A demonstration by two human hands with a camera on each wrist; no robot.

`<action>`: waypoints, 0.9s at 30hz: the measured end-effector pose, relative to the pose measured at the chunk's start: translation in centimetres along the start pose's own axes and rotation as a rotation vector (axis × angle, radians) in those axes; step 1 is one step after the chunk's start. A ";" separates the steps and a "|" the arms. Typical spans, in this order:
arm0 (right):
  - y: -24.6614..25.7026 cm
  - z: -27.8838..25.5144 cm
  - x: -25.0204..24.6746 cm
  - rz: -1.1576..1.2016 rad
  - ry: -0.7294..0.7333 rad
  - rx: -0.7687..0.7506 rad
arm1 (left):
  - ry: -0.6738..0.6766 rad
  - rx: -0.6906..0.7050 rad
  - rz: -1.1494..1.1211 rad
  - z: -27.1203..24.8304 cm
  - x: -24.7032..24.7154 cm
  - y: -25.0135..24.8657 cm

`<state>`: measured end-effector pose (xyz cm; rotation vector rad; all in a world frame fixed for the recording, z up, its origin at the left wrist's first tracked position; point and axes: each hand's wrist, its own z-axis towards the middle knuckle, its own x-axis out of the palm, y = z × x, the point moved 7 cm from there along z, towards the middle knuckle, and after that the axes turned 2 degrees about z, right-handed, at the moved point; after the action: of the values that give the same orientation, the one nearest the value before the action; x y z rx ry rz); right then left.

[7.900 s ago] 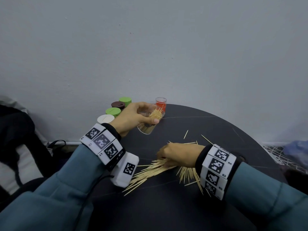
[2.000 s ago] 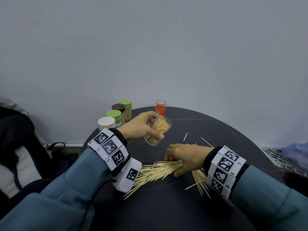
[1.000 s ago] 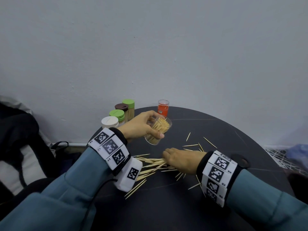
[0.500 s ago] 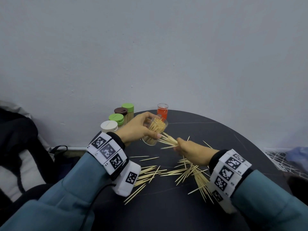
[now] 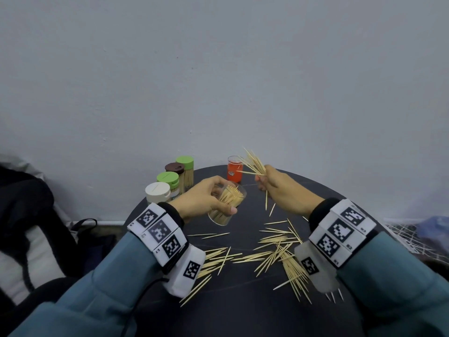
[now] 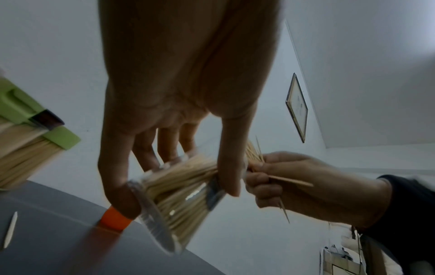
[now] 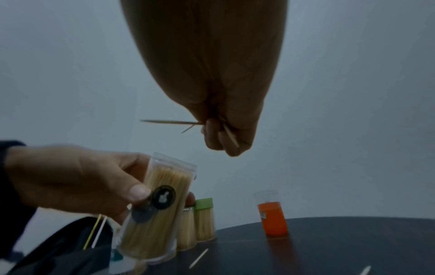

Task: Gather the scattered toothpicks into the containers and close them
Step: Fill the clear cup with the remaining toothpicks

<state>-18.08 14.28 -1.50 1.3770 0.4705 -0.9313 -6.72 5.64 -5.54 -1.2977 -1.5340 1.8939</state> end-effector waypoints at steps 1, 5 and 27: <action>0.0 0.2 -0.1 0.057 -0.013 0.001 | 0.003 -0.001 -0.003 0.0 0.1 0.0; 0.4 1.0 -0.8 0.331 -0.165 0.000 | 0.069 0.013 0.024 -0.2 1.0 -0.3; 1.1 -0.2 1.1 0.501 -0.322 -0.117 | 0.131 -0.022 -0.023 0.0 2.2 -0.1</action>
<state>-16.51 14.11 -1.68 1.1348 -0.0671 -0.6784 -7.80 7.36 -6.32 -1.3794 -1.5001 1.7459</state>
